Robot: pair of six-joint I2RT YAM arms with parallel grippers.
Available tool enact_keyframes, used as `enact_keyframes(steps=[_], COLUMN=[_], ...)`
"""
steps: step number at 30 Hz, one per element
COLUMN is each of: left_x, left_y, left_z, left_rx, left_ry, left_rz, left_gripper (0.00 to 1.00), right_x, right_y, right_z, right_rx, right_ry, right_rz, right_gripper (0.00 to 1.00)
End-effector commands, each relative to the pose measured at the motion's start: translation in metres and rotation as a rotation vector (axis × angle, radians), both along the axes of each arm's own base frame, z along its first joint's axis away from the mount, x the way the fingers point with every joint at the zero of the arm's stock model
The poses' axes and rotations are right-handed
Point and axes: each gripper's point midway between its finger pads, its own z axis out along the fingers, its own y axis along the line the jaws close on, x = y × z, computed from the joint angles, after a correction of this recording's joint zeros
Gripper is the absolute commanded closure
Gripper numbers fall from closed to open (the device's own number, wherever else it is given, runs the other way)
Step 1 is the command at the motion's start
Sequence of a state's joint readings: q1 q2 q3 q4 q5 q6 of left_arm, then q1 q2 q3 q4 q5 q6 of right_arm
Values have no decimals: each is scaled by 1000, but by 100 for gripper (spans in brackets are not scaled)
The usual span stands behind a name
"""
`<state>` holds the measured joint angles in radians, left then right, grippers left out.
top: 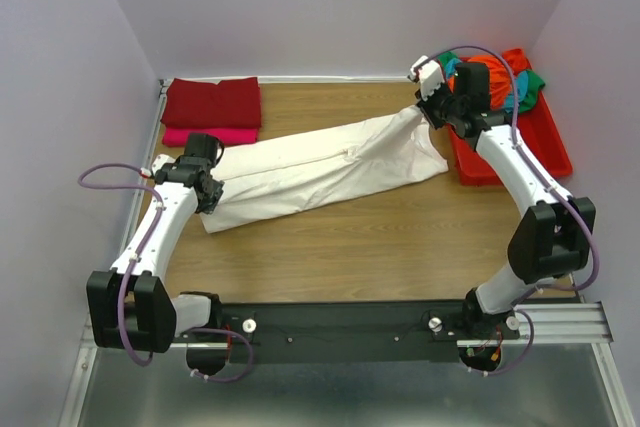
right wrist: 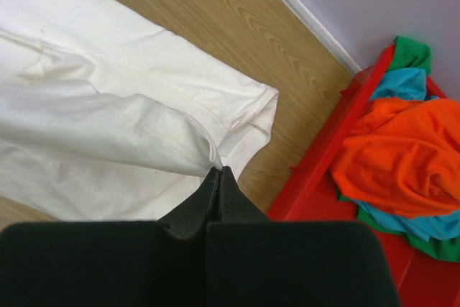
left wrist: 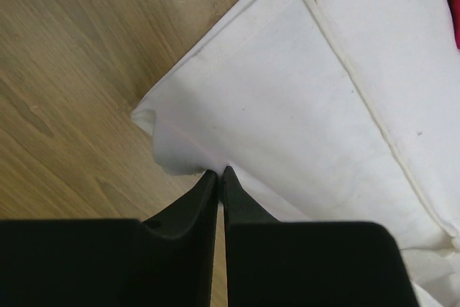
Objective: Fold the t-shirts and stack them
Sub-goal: Fold the tshirt
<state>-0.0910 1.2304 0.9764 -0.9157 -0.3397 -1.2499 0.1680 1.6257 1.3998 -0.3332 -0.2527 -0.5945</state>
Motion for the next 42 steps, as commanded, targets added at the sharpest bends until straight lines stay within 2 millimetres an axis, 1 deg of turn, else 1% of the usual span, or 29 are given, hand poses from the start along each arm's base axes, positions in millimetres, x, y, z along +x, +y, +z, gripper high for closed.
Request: enact_keyframes(steps=[1, 3, 5, 6, 7, 8, 9, 11, 12, 13, 14, 15, 16, 17, 18, 19, 20, 22, 24, 27, 29, 30, 33, 35, 36, 38, 40, 41, 42], left_x=[-5, -7, -7, -9, -8, -9, -11, -12, -12, -12, -12, -13, -14, -14, -15, -16, -17, -20, -20, -14, -9, -4, 4, 11, 17, 21, 28, 29, 33], left_y=[16, 15, 16, 16, 15, 16, 16, 15, 15, 13, 13, 13, 12, 10, 10, 8, 8, 6, 4, 4, 5, 5, 7, 7, 7, 6, 4, 4, 5], left_z=[-1, -4, -3, -3, -3, -3, -3, -2, -1, -2, -1, -1, -1, -1, -3, -4, -5, -11, -15, -15, -14, -13, -15, -17, -20, -24, -31, -33, -36], left_rx=[74, 74, 77, 77, 77, 81, 81, 82, 80, 75, 73, 75, 69, 66, 66, 59, 56, 47, 42, 49, 55, 57, 76, 81, 80, 77, 76, 77, 79], left_ry=[14, 20, 17, 15, 9, 10, 9, 7, 3, 0, -4, -4, -5, -7, -6, -4, -3, 9, 11, 9, 7, 3, 16, 13, 15, 24, 41, 49, 62], left_rz=[-15, -20, -27, -28, -32, -41, -45, -55, -62, -69, -74, -84, -92, -101, -106, -119, -124, -138, -146, -154, -160, -159, -161, -164, -166, -171, -180, -180, -181], left_gripper=[87, 87, 87, 87, 87, 87, 87, 87, 88, 88, 88, 88, 88, 88, 88, 88, 88, 88, 88, 88, 88, 88, 88, 88, 88, 88, 88, 88, 88], right_x=[-9, -14, -23, -29, -36, -42, -48, -66, -70, -79, -88, -95, -102, -107, -115, -121, -126, -135, -140, -140, -134, -131, -117, -106, -99, -87, -75, -69, -63], right_y=[-5, -5, -6, -7, -9, -8, -10, -12, -13, -15, -17, -19, -20, -24, -25, -27, -29, -32, -33, -32, -29, -28, -24, -22, -20, -20, -19, -19, -18], right_z=[27, 31, 41, 35, 46, 46, 39, 41, 52, 43, 53, 50, 41, 41, 46, 45, 37, 39, 35, 31, 24, 26, 15, 19, 11, 16, 8, 14, 6], right_rx=[20, 26, 37, 36, 41, 42, 40, 41, 45, 41, 42, 39, 32, 28, 26, 23, 13, 11, 10, 14, 18, 17, 15, 15, 10, 5, -7, -11, -16], right_ry=[-68, -75, -94, -82, -108, -108, -96, -109, -138, -119, -147, -143, -124, -126, -145, -143, -129, -141, -137, -123, -97, -98, -54, -66, -42, -60, -43, -56, -37], right_rz=[-11, -12, -17, -17, -19, -14, -16, -14, -15, -16, -17, -20, -19, -29, -30, -34, -40, -47, -48, -42, -34, -28, -21, -17, -17, -19, -23, -23, -24], right_gripper=[99, 100, 99, 99, 99, 99, 99, 99, 99, 99, 99, 99, 99, 99, 99, 99, 99, 99, 99, 99, 99, 99, 99, 99, 99, 99, 99, 99, 99])
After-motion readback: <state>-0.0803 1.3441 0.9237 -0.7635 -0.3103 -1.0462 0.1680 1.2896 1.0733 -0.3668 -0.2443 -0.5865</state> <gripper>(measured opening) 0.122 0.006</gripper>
